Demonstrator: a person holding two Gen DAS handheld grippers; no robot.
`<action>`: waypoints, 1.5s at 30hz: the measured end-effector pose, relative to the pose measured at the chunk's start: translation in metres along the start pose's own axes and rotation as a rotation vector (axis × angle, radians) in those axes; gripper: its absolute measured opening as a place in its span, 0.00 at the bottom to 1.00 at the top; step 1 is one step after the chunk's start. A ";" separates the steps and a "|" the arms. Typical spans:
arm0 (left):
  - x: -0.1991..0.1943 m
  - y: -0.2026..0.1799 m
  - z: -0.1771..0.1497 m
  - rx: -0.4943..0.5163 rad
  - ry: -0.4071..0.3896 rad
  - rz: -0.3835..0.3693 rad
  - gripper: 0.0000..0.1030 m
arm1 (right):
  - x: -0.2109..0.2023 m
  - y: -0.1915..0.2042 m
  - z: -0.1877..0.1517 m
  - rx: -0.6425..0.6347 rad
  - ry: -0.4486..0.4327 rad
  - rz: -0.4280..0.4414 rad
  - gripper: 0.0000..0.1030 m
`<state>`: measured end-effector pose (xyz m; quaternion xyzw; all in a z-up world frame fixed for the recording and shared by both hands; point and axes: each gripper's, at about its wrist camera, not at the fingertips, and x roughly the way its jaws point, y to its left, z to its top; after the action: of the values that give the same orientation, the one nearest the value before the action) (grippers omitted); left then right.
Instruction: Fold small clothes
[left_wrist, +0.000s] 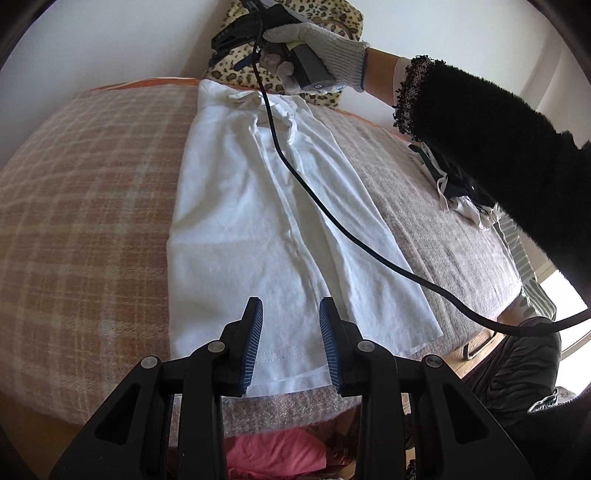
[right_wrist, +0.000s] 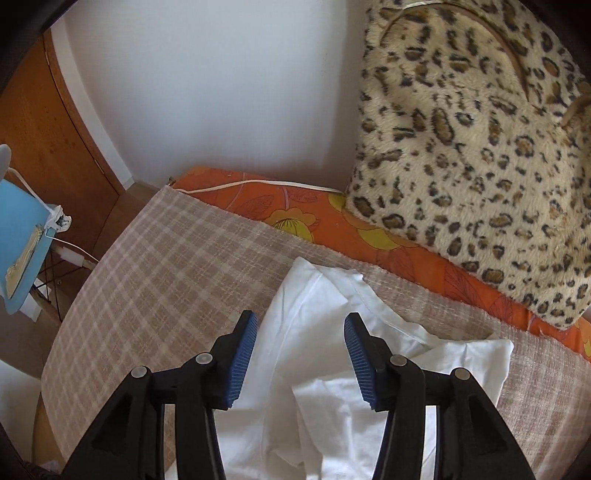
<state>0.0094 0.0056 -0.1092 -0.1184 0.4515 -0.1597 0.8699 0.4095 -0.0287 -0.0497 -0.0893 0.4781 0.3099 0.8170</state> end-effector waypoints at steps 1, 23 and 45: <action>0.003 0.004 -0.001 -0.023 0.017 -0.010 0.29 | 0.009 0.007 0.006 0.001 0.016 -0.014 0.46; 0.000 0.014 -0.011 -0.038 0.036 -0.044 0.29 | 0.078 0.009 0.027 0.138 0.075 -0.218 0.00; -0.011 0.019 -0.003 0.018 -0.015 0.103 0.37 | -0.129 0.001 0.010 0.180 -0.174 -0.017 0.54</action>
<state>0.0043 0.0271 -0.1088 -0.0883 0.4489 -0.1179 0.8813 0.3703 -0.0779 0.0636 0.0074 0.4306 0.2653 0.8627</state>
